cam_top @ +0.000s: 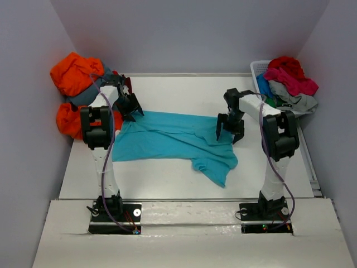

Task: Fold and stack the t-shirts
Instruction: Fold the flattened T-shirt at the center of the board.

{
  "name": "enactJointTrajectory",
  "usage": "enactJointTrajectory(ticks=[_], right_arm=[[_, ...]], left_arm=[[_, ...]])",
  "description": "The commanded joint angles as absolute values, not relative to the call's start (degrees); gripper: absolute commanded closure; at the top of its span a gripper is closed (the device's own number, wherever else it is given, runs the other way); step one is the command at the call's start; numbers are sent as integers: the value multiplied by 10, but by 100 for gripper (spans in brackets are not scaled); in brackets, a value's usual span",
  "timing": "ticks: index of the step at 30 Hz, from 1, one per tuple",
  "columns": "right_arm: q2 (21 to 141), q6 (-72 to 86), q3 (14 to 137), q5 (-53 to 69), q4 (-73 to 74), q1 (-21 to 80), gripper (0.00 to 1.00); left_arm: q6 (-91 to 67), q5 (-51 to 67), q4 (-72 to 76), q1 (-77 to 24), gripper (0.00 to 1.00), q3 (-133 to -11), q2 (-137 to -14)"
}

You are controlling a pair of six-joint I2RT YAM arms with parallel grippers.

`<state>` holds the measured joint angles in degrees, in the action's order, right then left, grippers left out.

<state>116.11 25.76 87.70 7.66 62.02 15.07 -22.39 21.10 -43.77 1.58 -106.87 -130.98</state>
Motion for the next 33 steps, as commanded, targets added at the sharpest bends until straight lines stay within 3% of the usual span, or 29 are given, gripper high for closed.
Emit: enactJointTrajectory(ticks=[1, 6, 15, 24, 33], right_arm=[[1128, 272, 995, 53, 627, 153, 17], [1121, 278, 1072, 55, 646, 153, 18], [1176, 275, 1059, 85, 615, 153, 22], [1267, 272, 1076, 110, 575, 153, 53], [1300, 286, 1071, 115, 581, 153, 56]], left_arm=[[-207, 170, -425, 32, 33, -1048, -1316], [-206, 171, -426, 32, 33, -1047, -1314], [-207, 167, -425, 32, 33, -1042, -1308], [-206, 163, -419, 32, 33, -1012, -1289], [-199, 138, -420, 14, 33, -986, -1281]])
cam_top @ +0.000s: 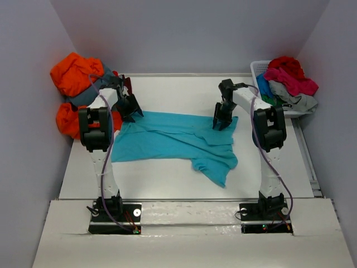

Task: Fold and stack the t-shirts
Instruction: Fold the flattened T-shirt at the center of the board.

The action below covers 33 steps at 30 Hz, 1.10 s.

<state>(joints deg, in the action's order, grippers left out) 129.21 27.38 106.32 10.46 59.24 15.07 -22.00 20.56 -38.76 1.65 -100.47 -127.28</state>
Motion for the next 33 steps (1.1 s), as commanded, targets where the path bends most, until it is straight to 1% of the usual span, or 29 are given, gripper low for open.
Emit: enactJointTrajectory(ticks=[1, 4, 9, 11, 15, 23, 33], right_arm=[[1303, 288, 1069, 113, 582, 153, 56], [1317, 293, 1077, 95, 591, 153, 56], [1340, 309, 1092, 123, 592, 134, 55], [1349, 316, 1116, 114, 594, 127, 55], [1393, 320, 1208, 105, 634, 94, 55], [1438, 317, 1317, 82, 674, 52, 55], [1455, 299, 1352, 39, 689, 30, 53]], left_arm=[[-197, 135, -424, 14, 33, -986, -1285], [-190, 127, -440, 0, 33, -1025, -1313], [-181, 124, -472, -24, 33, -1080, -1346], [-179, 120, -478, -30, 33, -1103, -1357], [-180, 105, -469, -42, 33, -1122, -1359], [-166, 67, -484, -65, 33, -1189, -1391], [-170, 62, -466, -93, 30, -1280, -1444]])
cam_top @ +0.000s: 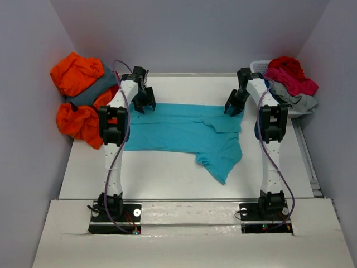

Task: Fold and stack the t-shirts
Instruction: Fold the flattened T-shirt at the center of the board.

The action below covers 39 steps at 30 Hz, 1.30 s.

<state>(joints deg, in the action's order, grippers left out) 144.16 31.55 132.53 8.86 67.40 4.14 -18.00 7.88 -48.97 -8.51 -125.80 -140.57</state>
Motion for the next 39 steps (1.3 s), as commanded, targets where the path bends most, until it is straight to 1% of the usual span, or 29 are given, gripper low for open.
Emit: enactJointTrajectory(ticks=[1, 9, 15, 19, 23, 29, 33, 35, 36, 37, 39], right_arm=[[1455, 299, 1352, 35, 688, 30, 52], [1451, 295, 1360, 11, 679, 25, 51], [1427, 291, 1349, 8, 665, 18, 47], [1370, 286, 1307, 5, 627, 18, 45], [1340, 276, 1318, 33, 632, 18, 43], [1295, 256, 1306, 47, 641, 48, 40], [1269, 261, 1276, 76, 671, 67, 40], [1232, 259, 1237, 80, 674, 79, 40], [1217, 256, 1184, 77, 670, 94, 40], [1202, 254, 1155, 76, 659, 102, 40], [1160, 252, 1096, 87, 644, 115, 40]], left_arm=[[-169, 61, -464, -98, 30, -1289, -1446], [-151, 60, -441, -104, 27, -1325, -1456], [-141, 48, -432, -104, 25, -1349, -1455], [-142, 17, -427, -109, 24, -1351, -1420], [-143, -8, -430, -109, 24, -1338, -1378], [-145, -47, -429, -114, 24, -1275, -1293], [-156, -86, -463, -114, 24, -1227, -1251], [-160, -103, -462, -119, 24, -1162, -1210], [-163, -107, -454, -120, 24, -1129, -1190], [-172, -109, -446, -120, 24, -1064, -1173], [-180, -102, -425, -120, 24, -1008, -1130]])
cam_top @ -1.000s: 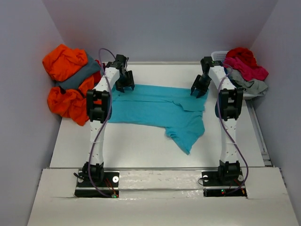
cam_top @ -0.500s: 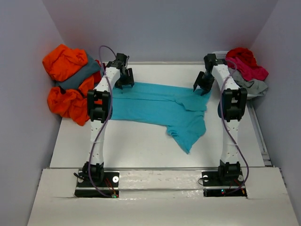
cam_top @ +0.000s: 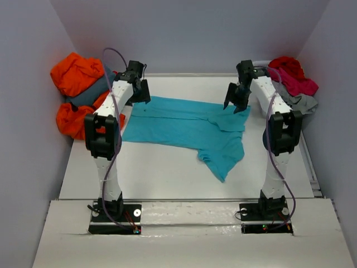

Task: Fold and stack the t-shirts
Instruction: Fold the flattened T-shirt at the center of the board, then pick up the 1/3-folded T-shirt at the center of the board.

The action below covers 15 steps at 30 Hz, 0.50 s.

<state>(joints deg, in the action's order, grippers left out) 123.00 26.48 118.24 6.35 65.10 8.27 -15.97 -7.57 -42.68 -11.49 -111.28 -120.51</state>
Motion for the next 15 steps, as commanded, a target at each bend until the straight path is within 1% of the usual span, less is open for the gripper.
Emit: enactJointTrajectory(ticks=[1, 2, 6, 11, 15], right_arm=[[1148, 258, 1046, 90, 634, 124, 41], [1136, 262, 1018, 96, 625, 130, 41], [1057, 272, 903, 103, 592, 163, 41], [997, 276, 779, 118, 573, 187, 41], [955, 288, 729, 125, 568, 220, 42]], left_arm=[[-185, -100, -421, -120, 24, -986, -1121], [-187, -91, -414, -120, 24, -944, -1112], [-196, -80, -384, -120, 24, -867, -1061], [-202, -69, -378, -120, 23, -823, -1042], [-204, -69, -370, -120, 23, -802, -1030]])
